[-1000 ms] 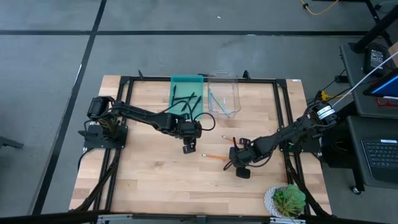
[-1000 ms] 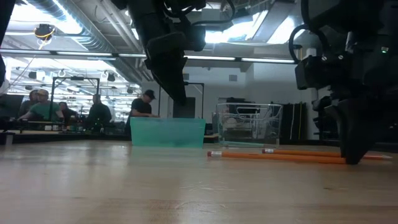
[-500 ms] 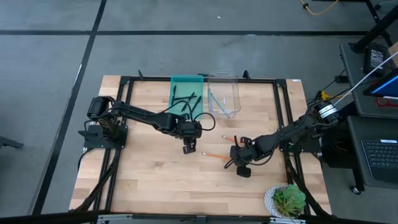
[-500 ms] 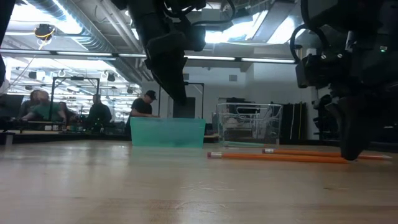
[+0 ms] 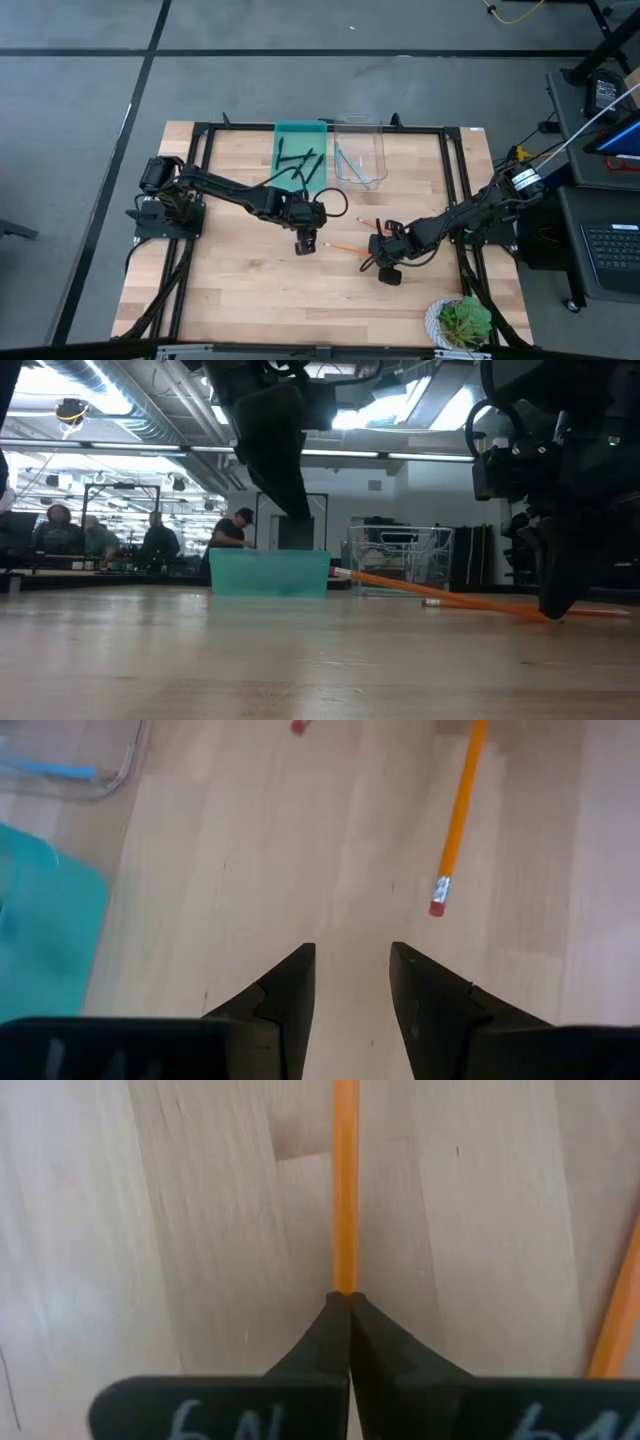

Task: Sort pens & pencils
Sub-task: Put the bottom yellow pencil into the transparent bin

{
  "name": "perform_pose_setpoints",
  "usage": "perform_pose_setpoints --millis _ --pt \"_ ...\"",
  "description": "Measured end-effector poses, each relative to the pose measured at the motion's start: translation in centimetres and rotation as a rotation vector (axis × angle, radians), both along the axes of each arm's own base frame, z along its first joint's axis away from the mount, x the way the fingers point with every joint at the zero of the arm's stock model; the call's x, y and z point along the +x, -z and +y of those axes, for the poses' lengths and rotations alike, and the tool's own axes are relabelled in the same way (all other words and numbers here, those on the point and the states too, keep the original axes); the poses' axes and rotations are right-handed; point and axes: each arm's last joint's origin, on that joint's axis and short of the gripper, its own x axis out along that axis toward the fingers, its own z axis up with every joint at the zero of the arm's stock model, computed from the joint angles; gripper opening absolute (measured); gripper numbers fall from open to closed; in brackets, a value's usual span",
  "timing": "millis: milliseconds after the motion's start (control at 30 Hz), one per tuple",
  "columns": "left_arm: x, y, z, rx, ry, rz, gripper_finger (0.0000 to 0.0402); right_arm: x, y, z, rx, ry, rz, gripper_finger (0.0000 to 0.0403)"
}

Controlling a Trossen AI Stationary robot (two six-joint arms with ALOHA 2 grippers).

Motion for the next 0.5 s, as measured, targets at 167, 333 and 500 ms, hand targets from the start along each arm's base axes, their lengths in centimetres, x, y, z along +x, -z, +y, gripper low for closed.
perform_pose_setpoints --millis 167,333,500 --pt "0.22 -0.11 -0.15 -0.046 0.022 -0.022 0.0124 0.00 0.01 -0.01 0.001 0.000 0.001 0.0000" --pt "0.62 -0.36 -0.42 -0.089 0.043 -0.068 0.0124 -0.01 0.03 0.00 0.002 0.000 0.003 0.0000" --pt "0.79 -0.49 -0.66 -0.123 0.020 -0.094 0.0142 -0.02 0.05 0.00 0.004 -0.001 0.006 0.0000"
